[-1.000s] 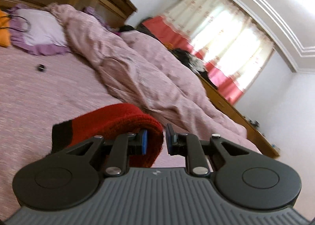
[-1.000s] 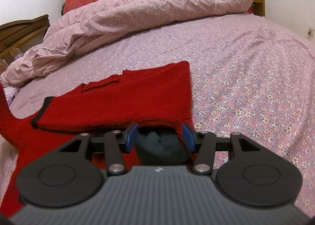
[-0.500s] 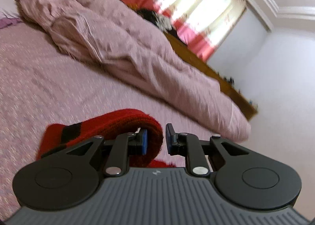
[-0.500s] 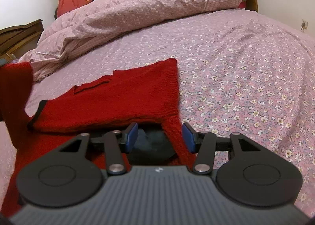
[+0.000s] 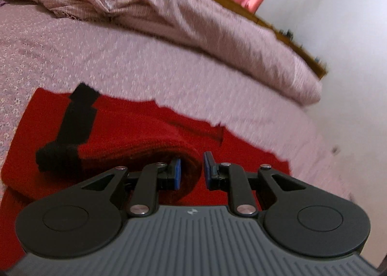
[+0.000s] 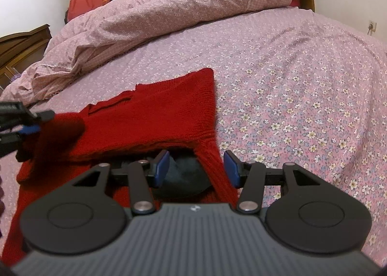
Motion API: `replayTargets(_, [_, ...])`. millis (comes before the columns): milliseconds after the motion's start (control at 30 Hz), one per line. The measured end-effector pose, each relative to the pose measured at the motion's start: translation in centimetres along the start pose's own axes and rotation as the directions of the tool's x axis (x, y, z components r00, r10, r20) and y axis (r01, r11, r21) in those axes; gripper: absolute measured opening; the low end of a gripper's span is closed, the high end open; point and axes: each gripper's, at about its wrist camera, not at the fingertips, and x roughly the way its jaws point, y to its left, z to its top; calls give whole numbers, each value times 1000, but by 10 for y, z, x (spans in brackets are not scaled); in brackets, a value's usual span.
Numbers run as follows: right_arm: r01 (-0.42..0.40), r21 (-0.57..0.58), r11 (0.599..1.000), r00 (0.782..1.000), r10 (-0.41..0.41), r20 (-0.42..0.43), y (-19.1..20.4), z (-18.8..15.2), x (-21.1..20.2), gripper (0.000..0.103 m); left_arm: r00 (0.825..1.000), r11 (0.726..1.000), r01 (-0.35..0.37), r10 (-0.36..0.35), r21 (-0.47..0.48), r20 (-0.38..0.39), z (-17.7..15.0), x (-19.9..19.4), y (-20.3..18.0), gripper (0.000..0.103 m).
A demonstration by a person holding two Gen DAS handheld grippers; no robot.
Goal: Fold small clothes
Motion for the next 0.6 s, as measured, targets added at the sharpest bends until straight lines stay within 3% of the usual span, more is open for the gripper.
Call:
replayTargets(200, [2, -1, 1000, 1000, -2, -5, 1, -1, 0, 52, 992, 995, -47, 56, 87, -110, -10, 2, -4, 29])
replayTargets(333, [-5, -14, 1000, 1000, 4, -8, 5, -2, -2, 52, 980, 990, -87, 106, 112, -170, -18, -3, 1, 59])
replayTargets(400, [-6, -24, 1000, 1000, 6, -7, 8, -2, -3, 52, 975, 982, -126, 149, 142, -165, -22, -11, 4, 68])
replayTargets(600, [-15, -42, 999, 1000, 15, -10, 16, -3, -6, 52, 963, 965, -196, 223, 174, -151, -27, -36, 24, 71])
